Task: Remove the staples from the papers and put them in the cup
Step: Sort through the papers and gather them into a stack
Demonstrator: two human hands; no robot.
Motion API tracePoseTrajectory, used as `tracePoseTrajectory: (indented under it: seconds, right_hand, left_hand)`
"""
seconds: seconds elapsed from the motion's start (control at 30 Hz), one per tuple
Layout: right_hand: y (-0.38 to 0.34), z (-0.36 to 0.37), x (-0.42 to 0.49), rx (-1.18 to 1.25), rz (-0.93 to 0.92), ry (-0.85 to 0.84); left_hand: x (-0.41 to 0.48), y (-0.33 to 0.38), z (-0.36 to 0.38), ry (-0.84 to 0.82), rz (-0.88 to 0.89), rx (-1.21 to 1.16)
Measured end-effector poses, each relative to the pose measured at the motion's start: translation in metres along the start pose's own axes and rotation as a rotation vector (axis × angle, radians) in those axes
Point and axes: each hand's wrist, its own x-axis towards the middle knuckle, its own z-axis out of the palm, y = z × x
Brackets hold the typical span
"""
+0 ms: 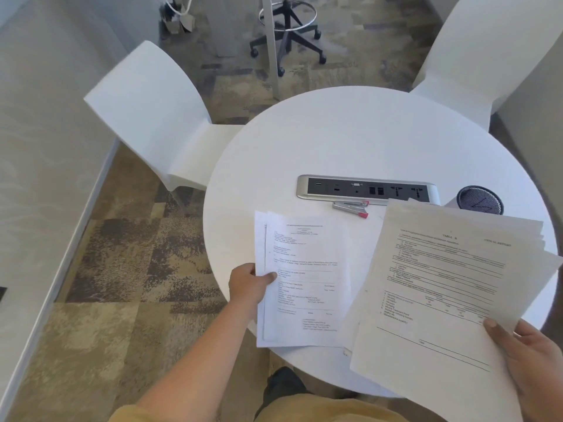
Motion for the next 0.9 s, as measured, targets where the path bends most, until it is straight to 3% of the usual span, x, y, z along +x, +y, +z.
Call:
tracePoseTrajectory:
  seconds: [0.17, 0.33, 0.43, 0.57, 0.77, 0.9]
  right_hand:
    - [0.008, -0.005, 0.009, -0.001, 0.002, 0.013]
    - [0.004, -0.007, 0.013, -0.002, 0.004, 0.082]
    - [-0.005, -0.004, 0.012, -0.017, -0.020, 0.128]
    - [-0.009, 0.000, 0.014, -0.080, -0.004, 0.113]
    - [-0.030, 0.037, -0.002, -0.150, -0.058, -0.020]
    - [-0.042, 0.056, -0.018, -0.163, -0.105, -0.109]
  left_hand:
    - [-0.018, 0.022, -0.017, -0.008, 0.299, 0.237]
    - [-0.041, 0.053, -0.048, -0.031, 0.464, 0.137]
    - [-0.061, 0.076, -0.061, -0.024, 0.467, -0.031]
    - [-0.088, 0.099, -0.058, -0.208, 0.423, -0.244]
    - [-0.107, 0.099, -0.008, -0.439, 0.296, -0.374]
    - [-0.115, 0.086, 0.023, -0.481, 0.268, -0.271]
